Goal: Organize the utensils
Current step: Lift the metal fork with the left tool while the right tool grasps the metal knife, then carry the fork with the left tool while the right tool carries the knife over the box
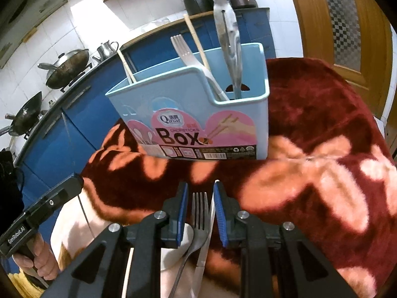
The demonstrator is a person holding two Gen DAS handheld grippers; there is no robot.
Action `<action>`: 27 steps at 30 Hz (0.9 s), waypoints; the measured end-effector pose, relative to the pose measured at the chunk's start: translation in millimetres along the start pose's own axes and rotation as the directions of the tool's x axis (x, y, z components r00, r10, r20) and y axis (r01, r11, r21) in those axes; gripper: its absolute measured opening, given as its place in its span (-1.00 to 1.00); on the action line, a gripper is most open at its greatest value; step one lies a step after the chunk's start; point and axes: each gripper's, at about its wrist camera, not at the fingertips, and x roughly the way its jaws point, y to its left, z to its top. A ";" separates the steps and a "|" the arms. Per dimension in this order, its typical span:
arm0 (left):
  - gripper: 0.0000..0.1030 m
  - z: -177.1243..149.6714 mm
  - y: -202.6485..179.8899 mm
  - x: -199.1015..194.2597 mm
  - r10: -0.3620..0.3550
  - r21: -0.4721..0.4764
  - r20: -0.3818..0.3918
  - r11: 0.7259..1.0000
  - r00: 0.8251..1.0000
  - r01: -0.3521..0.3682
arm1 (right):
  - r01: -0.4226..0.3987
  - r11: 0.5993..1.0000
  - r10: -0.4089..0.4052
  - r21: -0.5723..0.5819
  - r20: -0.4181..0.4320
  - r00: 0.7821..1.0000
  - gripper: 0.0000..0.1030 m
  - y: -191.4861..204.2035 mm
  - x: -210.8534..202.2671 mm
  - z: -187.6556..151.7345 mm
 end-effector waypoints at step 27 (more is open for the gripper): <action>-0.91 40.8 -21.4 -18.1 -0.029 0.041 0.139 0.999 0.990 0.023 | 0.027 0.999 -0.021 -0.026 0.189 0.982 -0.92 22.0 -44.7 -6.8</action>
